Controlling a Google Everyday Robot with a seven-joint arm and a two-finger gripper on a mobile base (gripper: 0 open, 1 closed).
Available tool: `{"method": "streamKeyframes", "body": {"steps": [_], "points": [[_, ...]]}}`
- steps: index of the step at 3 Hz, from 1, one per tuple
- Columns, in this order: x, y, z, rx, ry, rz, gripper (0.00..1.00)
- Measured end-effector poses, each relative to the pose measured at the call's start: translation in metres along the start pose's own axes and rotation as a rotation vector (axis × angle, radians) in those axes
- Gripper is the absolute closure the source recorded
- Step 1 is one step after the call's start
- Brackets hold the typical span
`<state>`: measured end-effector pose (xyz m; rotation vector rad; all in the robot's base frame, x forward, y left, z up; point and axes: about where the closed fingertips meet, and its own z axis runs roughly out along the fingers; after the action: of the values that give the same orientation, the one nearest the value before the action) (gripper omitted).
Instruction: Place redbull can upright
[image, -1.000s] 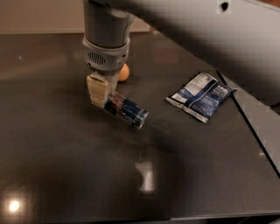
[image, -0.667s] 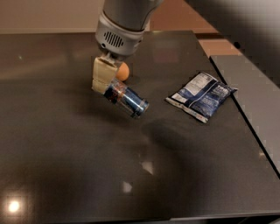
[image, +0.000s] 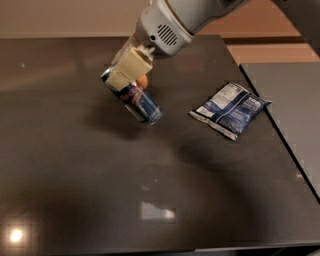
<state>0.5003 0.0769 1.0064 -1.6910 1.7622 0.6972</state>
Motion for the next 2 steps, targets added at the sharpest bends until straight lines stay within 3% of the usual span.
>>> {"method": "streamKeyframes", "body": {"steps": [2], "points": [[-0.0073,0.0093,-0.0067,-0.07,-0.31,-0.212,1.0]]}}
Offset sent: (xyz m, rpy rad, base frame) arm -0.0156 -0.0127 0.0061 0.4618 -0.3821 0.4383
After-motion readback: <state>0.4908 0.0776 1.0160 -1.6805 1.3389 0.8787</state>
